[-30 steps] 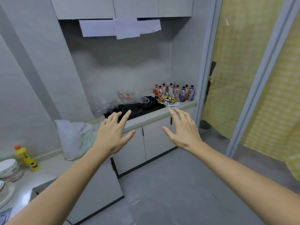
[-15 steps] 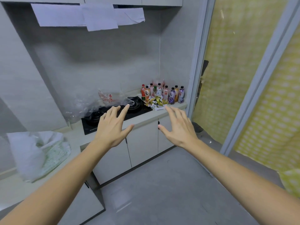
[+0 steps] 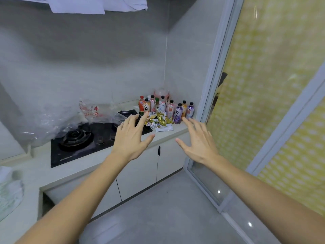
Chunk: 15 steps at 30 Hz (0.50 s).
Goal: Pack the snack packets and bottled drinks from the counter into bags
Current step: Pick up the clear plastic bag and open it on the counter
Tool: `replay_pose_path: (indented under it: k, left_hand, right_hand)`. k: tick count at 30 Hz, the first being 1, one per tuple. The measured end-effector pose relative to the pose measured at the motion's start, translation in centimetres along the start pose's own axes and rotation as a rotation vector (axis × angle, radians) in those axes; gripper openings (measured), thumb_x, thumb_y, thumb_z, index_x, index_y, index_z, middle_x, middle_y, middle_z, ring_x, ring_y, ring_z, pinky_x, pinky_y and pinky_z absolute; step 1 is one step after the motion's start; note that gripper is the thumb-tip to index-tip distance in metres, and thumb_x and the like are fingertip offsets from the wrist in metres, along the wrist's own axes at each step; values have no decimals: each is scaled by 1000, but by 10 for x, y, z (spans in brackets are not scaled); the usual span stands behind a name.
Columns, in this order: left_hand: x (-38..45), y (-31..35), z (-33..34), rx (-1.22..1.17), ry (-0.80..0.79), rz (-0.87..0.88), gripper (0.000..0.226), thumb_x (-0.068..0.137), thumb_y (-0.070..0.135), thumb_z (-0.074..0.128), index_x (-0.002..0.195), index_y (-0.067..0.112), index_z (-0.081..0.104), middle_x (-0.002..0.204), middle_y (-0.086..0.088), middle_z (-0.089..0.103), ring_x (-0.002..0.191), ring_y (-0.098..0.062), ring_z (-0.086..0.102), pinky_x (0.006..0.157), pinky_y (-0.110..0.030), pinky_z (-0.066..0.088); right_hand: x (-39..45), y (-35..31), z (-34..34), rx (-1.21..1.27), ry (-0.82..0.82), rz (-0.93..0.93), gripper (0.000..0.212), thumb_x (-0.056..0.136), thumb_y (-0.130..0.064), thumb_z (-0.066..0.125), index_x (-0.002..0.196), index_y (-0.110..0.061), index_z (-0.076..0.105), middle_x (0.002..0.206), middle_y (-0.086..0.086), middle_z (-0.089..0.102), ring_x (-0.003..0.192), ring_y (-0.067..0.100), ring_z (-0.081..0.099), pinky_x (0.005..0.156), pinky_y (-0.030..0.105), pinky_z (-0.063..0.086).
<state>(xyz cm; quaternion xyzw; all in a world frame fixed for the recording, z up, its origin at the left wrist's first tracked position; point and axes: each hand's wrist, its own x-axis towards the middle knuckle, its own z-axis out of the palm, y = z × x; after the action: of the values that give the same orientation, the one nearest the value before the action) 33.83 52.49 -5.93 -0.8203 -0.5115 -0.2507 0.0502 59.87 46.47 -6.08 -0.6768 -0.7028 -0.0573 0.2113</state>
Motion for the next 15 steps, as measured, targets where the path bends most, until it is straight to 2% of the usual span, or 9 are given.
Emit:
replay_pose_path:
  k: [6, 11, 15]
  left_hand:
    - [77, -40, 52, 1, -14, -48, 76, 96, 65, 36, 161, 32, 17, 149, -11, 43, 142, -29, 35, 110, -50, 37]
    - [129, -65, 84, 8, -50, -91, 77, 94, 67, 34, 160, 28, 24, 148, -9, 45, 141, -29, 38, 110, -52, 39]
    - [164, -82, 110, 20, -61, -135, 77, 93, 67, 34, 159, 28, 25, 149, -7, 45, 140, -29, 39, 109, -51, 40]
  right_hand:
    - [93, 33, 43, -9, -26, -16, 83, 95, -67, 46, 163, -28, 19, 161, 3, 34, 147, 26, 30, 118, 49, 33]
    - [152, 48, 75, 19, -55, -33, 83, 93, -68, 46, 161, -25, 24, 158, 4, 37, 146, 27, 32, 116, 49, 39]
    - [201, 59, 104, 63, -66, -59, 81, 95, -64, 52, 160, -24, 26, 156, 3, 40, 142, 27, 35, 116, 46, 36]
